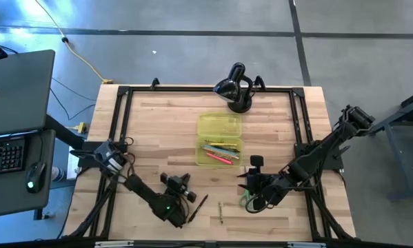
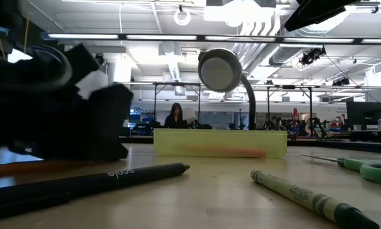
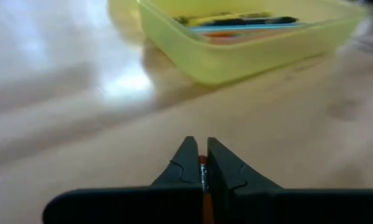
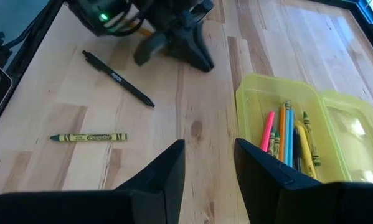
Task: Pick & place school supplies into a supply box
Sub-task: Put the orange pencil in to the yellow school supply box
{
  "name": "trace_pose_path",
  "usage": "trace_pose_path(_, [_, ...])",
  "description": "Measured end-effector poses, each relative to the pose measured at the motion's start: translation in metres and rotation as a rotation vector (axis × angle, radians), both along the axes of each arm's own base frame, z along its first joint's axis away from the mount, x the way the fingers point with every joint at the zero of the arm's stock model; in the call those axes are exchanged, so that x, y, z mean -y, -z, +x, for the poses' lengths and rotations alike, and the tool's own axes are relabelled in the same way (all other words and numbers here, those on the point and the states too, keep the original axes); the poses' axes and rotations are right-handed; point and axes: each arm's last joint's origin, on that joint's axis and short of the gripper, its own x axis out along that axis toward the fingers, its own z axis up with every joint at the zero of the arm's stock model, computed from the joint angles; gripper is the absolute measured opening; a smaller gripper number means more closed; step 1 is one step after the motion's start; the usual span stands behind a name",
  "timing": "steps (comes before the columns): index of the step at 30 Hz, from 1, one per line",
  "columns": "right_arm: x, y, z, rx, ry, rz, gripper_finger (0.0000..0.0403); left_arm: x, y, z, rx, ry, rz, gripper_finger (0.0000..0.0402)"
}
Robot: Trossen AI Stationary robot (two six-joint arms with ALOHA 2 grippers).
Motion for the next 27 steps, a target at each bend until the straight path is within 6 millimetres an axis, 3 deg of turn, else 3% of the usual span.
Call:
trace_pose_path(3, [0.0,0.0,0.0,-0.001,0.0,0.001,0.0117,-0.008,-0.016,0.005,-0.029,-0.01,0.093,0.003])
trace_pose_path(14, [0.0,0.0,0.0,0.0,0.0,0.001,0.0117,-0.042,-0.099,0.039,-0.108,-0.041,0.124,0.003])
trace_pose_path(18, [0.0,0.0,0.0,0.003,-0.006,-0.007,0.0117,-0.062,-0.111,0.068,-0.219,0.005,0.089,0.003])
trace_pose_path(21, [0.0,0.0,0.0,0.003,-0.007,-0.006,0.0117,-0.08,-0.117,0.097,-0.274,0.131,0.051,0.003])
trace_pose_path(27, [0.0,0.0,0.0,0.001,-0.006,-0.002,0.0117,-0.134,-0.129,0.143,-0.278,0.395,0.055,0.003])
